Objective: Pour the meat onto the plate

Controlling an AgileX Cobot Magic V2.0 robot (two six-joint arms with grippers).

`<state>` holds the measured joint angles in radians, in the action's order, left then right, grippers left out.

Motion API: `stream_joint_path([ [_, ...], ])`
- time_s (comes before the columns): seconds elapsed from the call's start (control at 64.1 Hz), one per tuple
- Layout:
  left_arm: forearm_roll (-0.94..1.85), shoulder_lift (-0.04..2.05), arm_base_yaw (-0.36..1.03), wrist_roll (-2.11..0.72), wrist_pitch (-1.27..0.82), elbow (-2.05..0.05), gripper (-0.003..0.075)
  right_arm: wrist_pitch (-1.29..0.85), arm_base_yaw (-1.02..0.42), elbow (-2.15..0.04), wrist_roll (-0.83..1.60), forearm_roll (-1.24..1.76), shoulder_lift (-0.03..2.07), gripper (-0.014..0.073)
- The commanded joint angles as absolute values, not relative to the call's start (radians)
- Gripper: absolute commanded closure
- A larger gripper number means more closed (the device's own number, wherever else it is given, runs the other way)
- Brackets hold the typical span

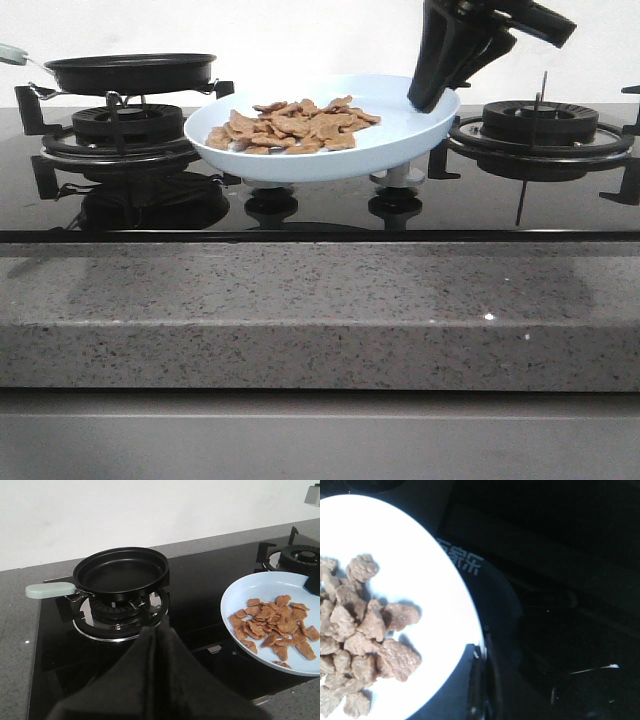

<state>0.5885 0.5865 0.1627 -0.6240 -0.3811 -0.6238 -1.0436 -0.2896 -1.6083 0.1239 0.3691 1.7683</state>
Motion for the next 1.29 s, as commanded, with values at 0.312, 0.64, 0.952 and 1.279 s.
stream_joint_path([
  [0.312, 0.614, 0.587, 0.17, -0.613, -0.311, -0.65, 0.0741, -0.984, -0.289, -1.634, 0.134, 0.4, 1.708, 0.0654],
  [0.64, 0.614, 0.587, 0.17, -0.613, -0.311, -0.65, 0.0741, -0.964, -0.267, -1.764, 0.101, 0.403, 1.773, 0.0654],
  [0.952, 0.614, 0.587, 0.17, -0.613, -0.311, -0.65, 0.0741, -1.023, -0.195, -1.983, 0.092, 0.464, 1.929, 0.0654],
  [1.279, 0.614, 0.587, 0.17, -0.613, -0.311, -0.65, 0.0741, -1.02, -0.177, -2.049, 0.092, 0.499, 2.063, 0.0654],
])
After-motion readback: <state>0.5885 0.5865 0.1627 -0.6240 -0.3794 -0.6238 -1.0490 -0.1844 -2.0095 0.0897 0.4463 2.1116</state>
